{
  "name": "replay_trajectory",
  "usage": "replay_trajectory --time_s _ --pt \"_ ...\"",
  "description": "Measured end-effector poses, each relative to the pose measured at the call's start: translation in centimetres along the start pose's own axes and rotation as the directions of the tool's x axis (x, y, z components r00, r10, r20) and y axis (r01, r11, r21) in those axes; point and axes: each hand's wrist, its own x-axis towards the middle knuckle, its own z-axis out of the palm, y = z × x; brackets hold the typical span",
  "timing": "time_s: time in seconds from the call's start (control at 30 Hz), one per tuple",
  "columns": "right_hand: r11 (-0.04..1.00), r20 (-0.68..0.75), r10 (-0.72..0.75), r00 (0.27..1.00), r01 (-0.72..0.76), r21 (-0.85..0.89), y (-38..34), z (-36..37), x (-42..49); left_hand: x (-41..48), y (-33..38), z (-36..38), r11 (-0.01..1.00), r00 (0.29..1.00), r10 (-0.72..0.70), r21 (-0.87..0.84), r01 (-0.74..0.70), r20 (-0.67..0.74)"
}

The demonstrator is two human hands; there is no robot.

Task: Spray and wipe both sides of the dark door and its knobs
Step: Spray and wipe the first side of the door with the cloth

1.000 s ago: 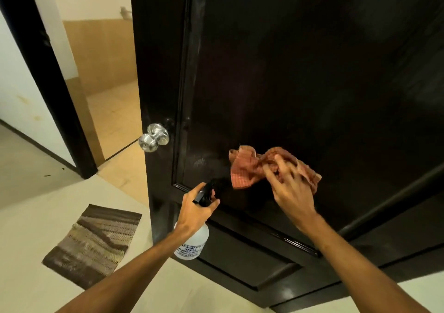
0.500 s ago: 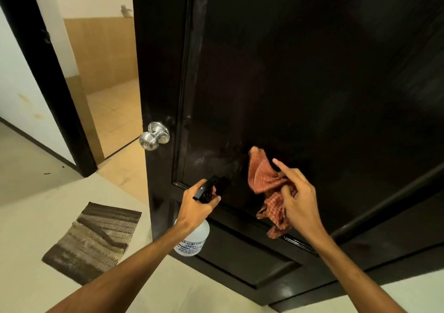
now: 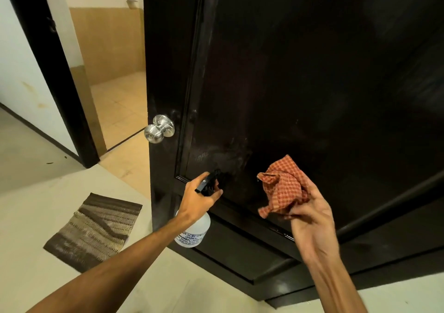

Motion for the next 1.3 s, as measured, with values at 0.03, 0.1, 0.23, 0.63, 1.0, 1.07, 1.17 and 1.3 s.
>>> replay_trajectory --time_s 0.03,0.1,0.23,0.63,1.0,1.07,1.17,1.3 --pt "0.998 0.003 -0.034 0.999 0.034 -0.053 0.2 0.6 0.1 0.0 0.0 -0.1 1.000 1.000 0.002 0.002 -0.002 -0.003" --pt "0.983 0.013 -0.119 0.993 0.120 -0.139 0.8 1.5 0.4 0.1 0.1 -0.2 1.000 1.000 0.002 0.002 -0.002 -0.004" --pt "0.889 -0.076 -0.326 0.942 0.278 -0.363 3.0 1.9 2.0 0.3 0.4 -0.4 1.000 1.000 0.010 0.008 -0.010 -0.014" --pt "-0.014 0.259 -0.890 0.375 0.545 -0.838 3.9 3.2 4.8 0.0 0.4 -1.5 1.000 1.000 -0.012 0.007 0.012 -0.012" --pt "-0.881 0.855 0.138 0.500 0.456 -0.125 8.1 -2.6 11.6 0.3 -0.6 -1.7 0.999 0.999 -0.032 0.032 0.032 -0.006" --pt "-0.890 0.875 0.100 0.474 0.435 -0.134 6.0 -0.1 12.5 0.5 -0.7 -1.9 0.998 0.998 -0.056 0.022 0.056 -0.006" --pt "-0.867 0.859 -0.080 0.505 0.390 -0.310 5.1 3.0 13.1 0.7 -1.2 -2.3 0.997 0.996 -0.078 0.018 0.079 -0.034" --pt "-0.853 0.819 0.229 0.526 0.514 -0.092 8.9 -1.2 11.0 0.7 -1.0 -2.0 0.999 0.997 -0.042 0.032 0.044 -0.065"
